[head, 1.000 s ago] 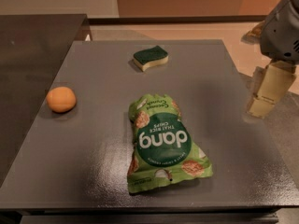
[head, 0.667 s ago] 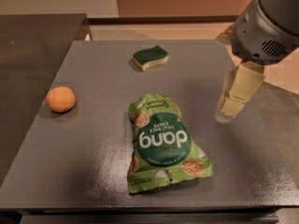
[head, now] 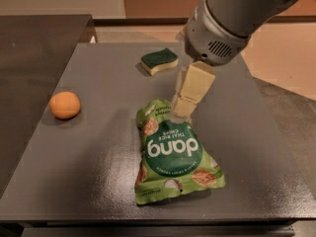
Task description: Move orange near sponge
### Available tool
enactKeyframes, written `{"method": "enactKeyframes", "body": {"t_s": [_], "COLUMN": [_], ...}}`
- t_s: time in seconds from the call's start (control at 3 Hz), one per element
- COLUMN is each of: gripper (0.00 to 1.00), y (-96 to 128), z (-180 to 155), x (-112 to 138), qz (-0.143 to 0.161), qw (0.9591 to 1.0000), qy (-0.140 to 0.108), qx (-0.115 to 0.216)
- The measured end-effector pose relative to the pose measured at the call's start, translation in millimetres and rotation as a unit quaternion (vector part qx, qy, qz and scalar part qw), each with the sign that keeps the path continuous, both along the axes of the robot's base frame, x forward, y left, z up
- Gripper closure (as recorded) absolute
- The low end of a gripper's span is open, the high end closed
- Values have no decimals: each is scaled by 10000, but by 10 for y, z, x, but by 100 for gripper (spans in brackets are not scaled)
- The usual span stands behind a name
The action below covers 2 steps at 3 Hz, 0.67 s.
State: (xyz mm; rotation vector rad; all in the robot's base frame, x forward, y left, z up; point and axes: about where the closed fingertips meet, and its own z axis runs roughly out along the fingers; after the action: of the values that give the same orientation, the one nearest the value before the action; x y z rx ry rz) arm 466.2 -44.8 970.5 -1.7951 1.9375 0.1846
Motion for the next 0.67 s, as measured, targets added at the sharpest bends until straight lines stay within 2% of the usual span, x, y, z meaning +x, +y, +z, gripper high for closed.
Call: {"method": "enactKeyframes", "body": {"t_s": [0.67], "gripper": [0], "y": [779], "z": [-123], "x": [156], "qz": [61], "qw": [9996], "qy": [113], "qx": [258]}}
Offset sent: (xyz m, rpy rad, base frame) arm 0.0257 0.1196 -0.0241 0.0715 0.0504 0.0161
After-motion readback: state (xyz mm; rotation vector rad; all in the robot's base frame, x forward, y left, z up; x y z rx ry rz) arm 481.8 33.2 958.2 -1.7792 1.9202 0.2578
